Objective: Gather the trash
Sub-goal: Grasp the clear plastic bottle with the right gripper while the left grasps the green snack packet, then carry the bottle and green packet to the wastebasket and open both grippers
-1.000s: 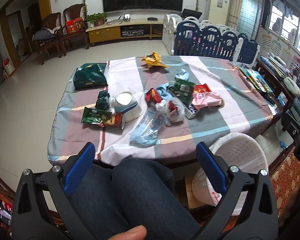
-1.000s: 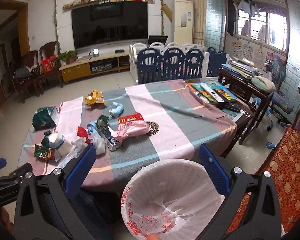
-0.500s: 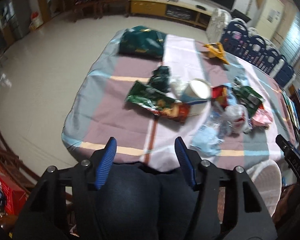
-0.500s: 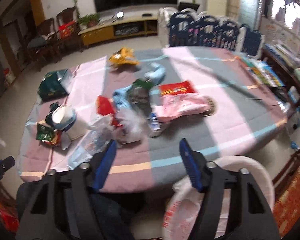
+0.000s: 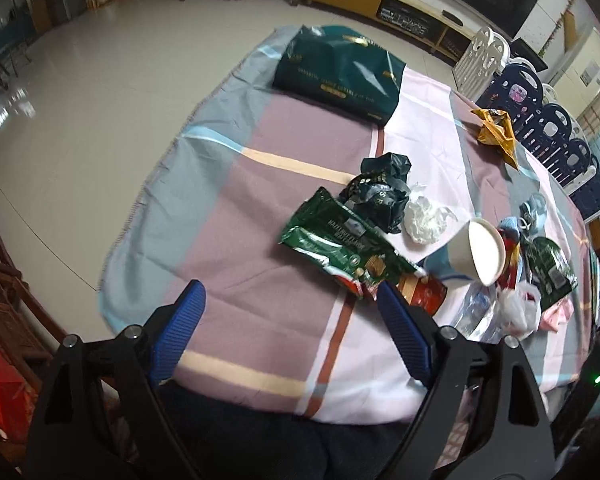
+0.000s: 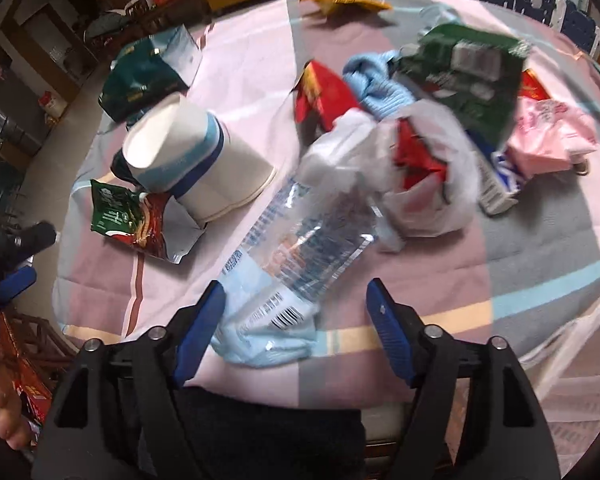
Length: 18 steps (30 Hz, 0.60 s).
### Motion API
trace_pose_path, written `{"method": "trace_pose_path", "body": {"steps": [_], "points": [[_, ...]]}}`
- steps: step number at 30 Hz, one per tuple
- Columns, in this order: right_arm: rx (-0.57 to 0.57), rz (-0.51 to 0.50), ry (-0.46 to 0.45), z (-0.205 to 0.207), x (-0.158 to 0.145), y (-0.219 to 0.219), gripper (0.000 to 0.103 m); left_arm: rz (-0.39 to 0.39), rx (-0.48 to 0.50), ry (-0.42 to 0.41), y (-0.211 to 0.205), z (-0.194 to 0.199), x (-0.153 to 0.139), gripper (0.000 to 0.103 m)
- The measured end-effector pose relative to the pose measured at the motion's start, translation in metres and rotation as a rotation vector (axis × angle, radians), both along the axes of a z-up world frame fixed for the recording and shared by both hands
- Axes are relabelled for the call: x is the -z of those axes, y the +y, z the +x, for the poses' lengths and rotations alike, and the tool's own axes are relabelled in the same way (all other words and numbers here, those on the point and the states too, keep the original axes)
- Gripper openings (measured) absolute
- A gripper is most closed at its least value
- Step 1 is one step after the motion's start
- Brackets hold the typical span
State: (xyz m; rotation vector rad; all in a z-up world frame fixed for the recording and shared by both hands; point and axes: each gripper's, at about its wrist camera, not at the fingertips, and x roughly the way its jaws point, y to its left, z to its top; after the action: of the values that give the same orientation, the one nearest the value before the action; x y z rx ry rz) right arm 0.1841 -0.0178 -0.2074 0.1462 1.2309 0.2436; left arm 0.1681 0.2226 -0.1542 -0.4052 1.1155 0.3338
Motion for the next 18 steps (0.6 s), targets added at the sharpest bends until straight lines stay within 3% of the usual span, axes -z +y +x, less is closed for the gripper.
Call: {"method": "trace_pose_path", "body": {"steps": [4, 5, 9, 10, 12, 14, 17, 18], "points": [[-0.015, -0.011, 0.017, 0.004, 0.014, 0.012, 0.073, -0.031, -0.038, 0.042, 0.003, 0.035, 0.021, 0.093], [-0.03, -0.025, 0.006, 0.003, 0.014, 0.015, 0.059, -0.052, -0.047, 0.05, 0.004, 0.043, 0.026, 0.093], [-0.073, -0.058, -0.027, -0.009, 0.01, 0.018, 0.038, -0.096, -0.098, 0.046, 0.005, 0.06, 0.04, 0.091], [-0.075, -0.05, -0.028, -0.011, 0.008, 0.015, 0.037, -0.089, -0.1, 0.04, 0.003, 0.062, 0.041, 0.089], [-0.075, -0.048, -0.036, -0.016, 0.004, 0.01, 0.036, -0.088, -0.076, 0.041, -0.002, 0.065, 0.043, 0.065], [-0.074, -0.057, -0.057, -0.024, -0.005, 0.002, 0.036, -0.11, -0.054, 0.033, -0.006, 0.064, 0.045, 0.051], [-0.065, -0.066, -0.095, -0.036, -0.02, -0.009, 0.036, -0.15, -0.039, 0.032, -0.008, 0.059, 0.05, 0.017], [-0.06, -0.075, -0.111, -0.04, -0.025, -0.013, 0.036, -0.153, -0.035, 0.034, -0.008, 0.056, 0.051, 0.014]]}}
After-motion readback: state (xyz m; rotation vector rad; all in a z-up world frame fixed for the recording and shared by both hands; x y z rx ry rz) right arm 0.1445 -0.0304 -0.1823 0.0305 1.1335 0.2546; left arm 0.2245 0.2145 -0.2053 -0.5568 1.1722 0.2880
